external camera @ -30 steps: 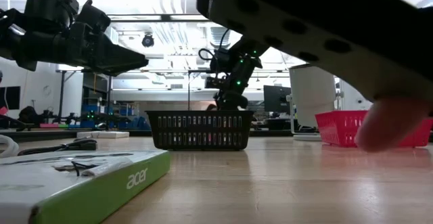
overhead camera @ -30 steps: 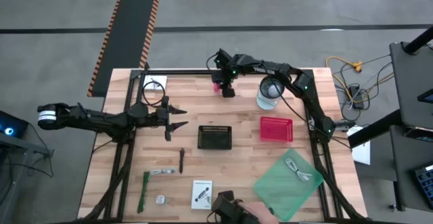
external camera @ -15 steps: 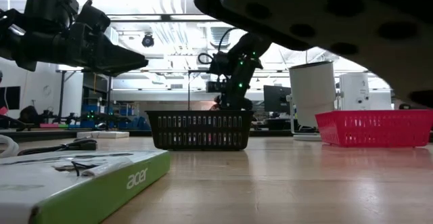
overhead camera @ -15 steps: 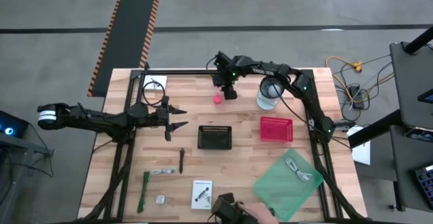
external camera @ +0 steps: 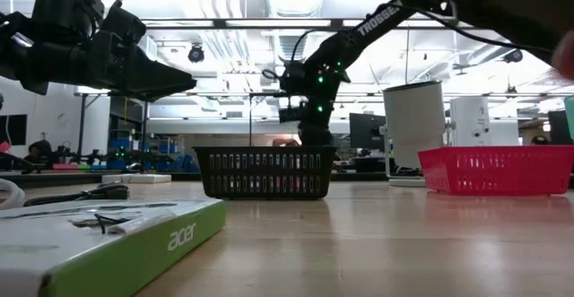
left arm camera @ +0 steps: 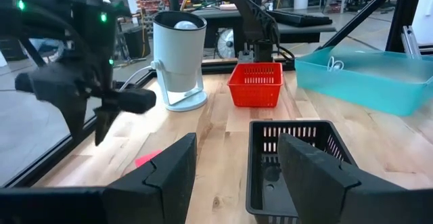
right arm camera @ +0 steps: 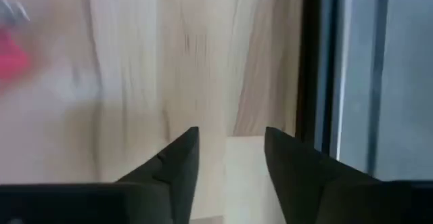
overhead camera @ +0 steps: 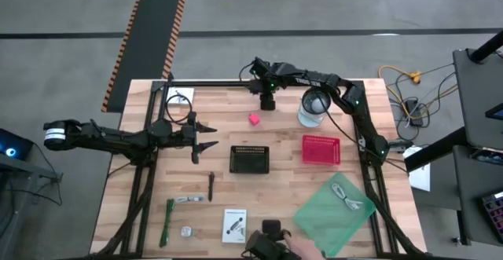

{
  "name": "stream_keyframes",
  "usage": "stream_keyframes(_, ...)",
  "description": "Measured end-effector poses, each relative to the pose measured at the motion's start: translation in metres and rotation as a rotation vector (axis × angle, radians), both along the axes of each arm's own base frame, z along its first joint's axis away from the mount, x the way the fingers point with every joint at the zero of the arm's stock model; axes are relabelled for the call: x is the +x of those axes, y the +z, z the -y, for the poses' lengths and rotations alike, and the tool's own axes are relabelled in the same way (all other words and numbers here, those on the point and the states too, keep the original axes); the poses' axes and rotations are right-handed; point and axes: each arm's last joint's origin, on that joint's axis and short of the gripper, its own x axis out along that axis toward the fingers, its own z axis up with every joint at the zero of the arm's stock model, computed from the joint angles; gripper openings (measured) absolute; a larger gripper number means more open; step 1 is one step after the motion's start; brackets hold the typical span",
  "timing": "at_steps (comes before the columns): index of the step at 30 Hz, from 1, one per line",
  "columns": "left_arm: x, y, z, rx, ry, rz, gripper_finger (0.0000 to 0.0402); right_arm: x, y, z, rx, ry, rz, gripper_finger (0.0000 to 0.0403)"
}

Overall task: Pick and place items into bin
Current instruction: Put the pink charger adapter into the red bin

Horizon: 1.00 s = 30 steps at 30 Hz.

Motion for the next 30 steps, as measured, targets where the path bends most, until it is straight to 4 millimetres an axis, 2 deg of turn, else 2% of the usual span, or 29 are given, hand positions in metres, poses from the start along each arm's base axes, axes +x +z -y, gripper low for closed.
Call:
stream_keyframes(7,0.000,0.000,0.000,0.000,0.000,0.000,0.0192,0.004,0.008,-0.016,0.149,-0.240,0.082,0.0198)
stream_keyframes(16,0.001,0.002,0.000,0.045,-0.001,0.004,0.0192,0.013,0.015,-0.054,0.269,-0.451,0.068,0.0201)
stream_keyframes(25,0.001,0.003,0.000,0.057,-0.001,0.011,0.0192,0.032,0.023,-0.101,0.307,-0.465,0.102,0.0201)
stream_keyframes(30,0.000,0.004,0.000,0.058,-0.001,0.016,0.0192,0.038,0.023,-0.117,0.290,-0.490,0.113,0.0201)
